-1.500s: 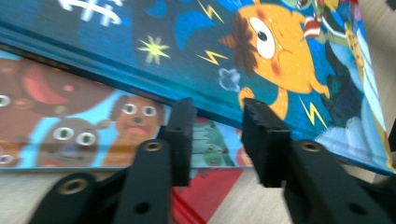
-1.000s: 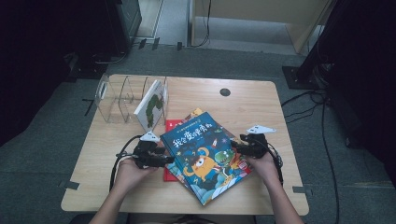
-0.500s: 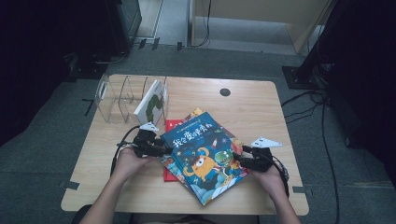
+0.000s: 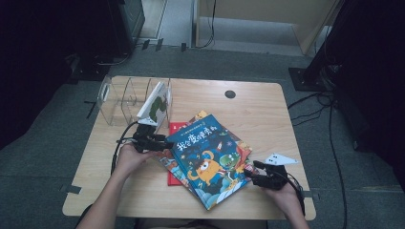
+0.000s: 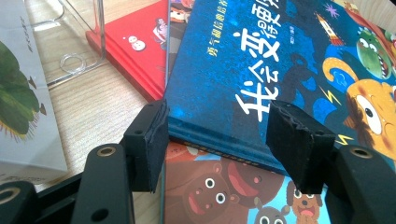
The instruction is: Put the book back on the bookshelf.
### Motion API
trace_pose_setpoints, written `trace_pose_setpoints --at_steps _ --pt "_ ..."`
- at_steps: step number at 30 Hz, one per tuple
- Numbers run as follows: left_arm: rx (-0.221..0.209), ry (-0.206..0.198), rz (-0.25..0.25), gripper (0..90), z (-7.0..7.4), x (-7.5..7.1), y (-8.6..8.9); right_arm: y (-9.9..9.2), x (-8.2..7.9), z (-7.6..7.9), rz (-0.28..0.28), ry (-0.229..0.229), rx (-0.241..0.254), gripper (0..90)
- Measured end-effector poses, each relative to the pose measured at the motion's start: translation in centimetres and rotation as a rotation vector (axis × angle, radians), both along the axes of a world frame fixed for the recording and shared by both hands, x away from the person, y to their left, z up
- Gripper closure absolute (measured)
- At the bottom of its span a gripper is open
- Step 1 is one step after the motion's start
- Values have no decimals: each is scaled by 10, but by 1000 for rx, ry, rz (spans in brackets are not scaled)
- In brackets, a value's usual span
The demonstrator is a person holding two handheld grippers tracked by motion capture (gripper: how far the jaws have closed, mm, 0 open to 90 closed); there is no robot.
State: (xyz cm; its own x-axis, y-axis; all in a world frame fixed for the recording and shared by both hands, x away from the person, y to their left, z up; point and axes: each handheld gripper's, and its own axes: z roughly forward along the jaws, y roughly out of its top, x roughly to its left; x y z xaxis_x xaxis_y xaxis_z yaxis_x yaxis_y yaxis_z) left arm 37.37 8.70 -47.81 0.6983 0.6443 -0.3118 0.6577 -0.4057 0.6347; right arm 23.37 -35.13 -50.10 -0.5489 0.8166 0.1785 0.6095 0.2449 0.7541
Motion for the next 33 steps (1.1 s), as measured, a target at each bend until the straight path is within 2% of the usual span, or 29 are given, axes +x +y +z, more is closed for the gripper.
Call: trace_pose_setpoints --at_steps 1,3,7,11,16,20,25,33 --pt "27 -23 -4 395 1 0 -2 -2 -8 0 1 -2 -4 411" --pt "45 -42 -3 389 0 1 -3 -3 -11 0 -1 -5 -5 406" --pt "68 -8 -7 392 -5 6 -6 -7 -16 -1 -1 2 3 407" --pt "106 -10 -25 380 -6 6 -11 -9 -17 -1 0 6 5 410" --pt "94 3 -24 376 -5 7 -10 -12 -21 1 6 19 -2 430" --pt "85 13 -16 383 -5 8 -9 -13 -26 -1 18 28 -62 431" --pt "81 41 -14 406 -4 7 -8 -14 -23 -2 2 31 -42 429" --pt "72 43 -14 392 -5 -4 -3 -21 -16 -3 -30 37 -25 426"
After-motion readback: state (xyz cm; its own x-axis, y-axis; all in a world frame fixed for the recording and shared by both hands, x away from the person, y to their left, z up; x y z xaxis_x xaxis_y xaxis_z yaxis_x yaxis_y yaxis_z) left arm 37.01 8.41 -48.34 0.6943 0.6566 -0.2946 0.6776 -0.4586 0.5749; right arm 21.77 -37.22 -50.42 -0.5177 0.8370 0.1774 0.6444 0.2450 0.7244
